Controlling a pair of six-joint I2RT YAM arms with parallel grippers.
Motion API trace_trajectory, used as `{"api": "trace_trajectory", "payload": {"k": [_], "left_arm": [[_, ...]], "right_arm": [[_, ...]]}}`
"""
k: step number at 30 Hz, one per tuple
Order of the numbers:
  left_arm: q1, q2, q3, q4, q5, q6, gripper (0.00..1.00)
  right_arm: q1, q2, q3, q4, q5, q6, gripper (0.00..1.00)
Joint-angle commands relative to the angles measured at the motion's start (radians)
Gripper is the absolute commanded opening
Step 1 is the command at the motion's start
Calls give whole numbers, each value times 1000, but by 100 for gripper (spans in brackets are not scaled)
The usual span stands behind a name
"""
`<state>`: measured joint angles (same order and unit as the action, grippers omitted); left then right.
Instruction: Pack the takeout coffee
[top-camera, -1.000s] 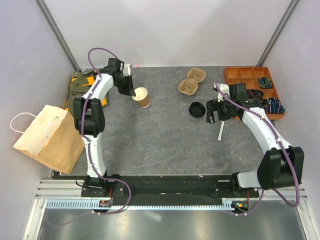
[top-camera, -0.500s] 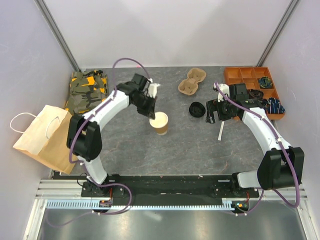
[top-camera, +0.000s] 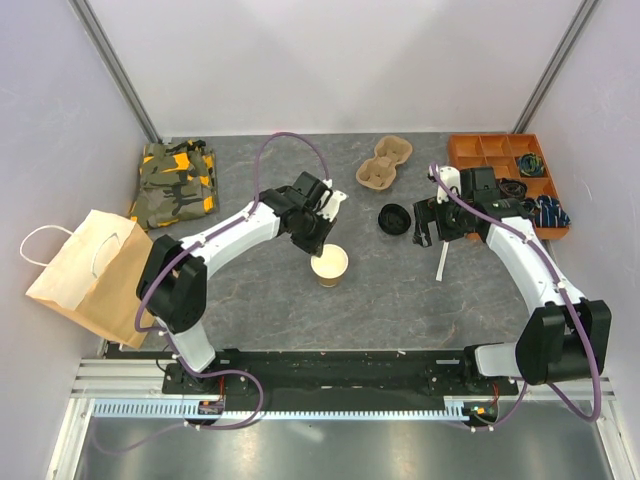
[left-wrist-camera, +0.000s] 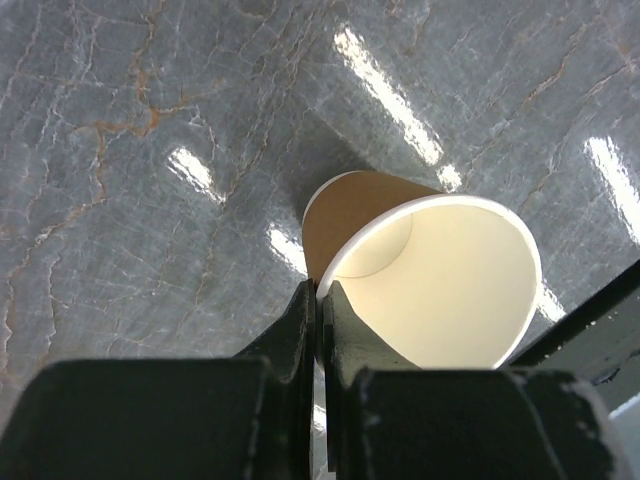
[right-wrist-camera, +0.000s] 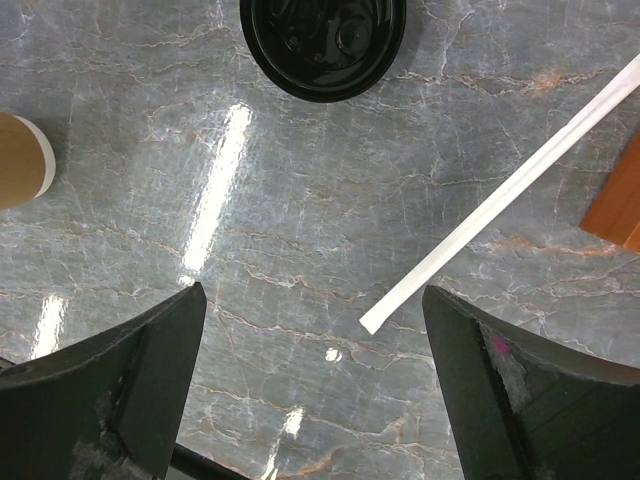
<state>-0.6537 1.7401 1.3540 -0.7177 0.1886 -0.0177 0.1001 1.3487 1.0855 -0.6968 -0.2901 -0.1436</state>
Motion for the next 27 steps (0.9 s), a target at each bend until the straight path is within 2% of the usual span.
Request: {"api": "trace_trajectory", "payload": {"k": [1, 17, 25, 27], "left_arm": [[-23, -25, 0, 60, -51, -25, 2], [-29, 16, 2, 115, -22, -44, 2], [-29, 52, 20, 118, -1, -50, 6], [-29, 53, 22, 118, -1, -50, 9]], "right_arm": [[-2, -37, -1, 11, 16, -11, 98], [-5, -36, -9, 13, 11, -11, 98], [-7, -33, -7, 14, 11, -13, 98], [-8, -31, -9, 14, 11, -13, 98]]}}
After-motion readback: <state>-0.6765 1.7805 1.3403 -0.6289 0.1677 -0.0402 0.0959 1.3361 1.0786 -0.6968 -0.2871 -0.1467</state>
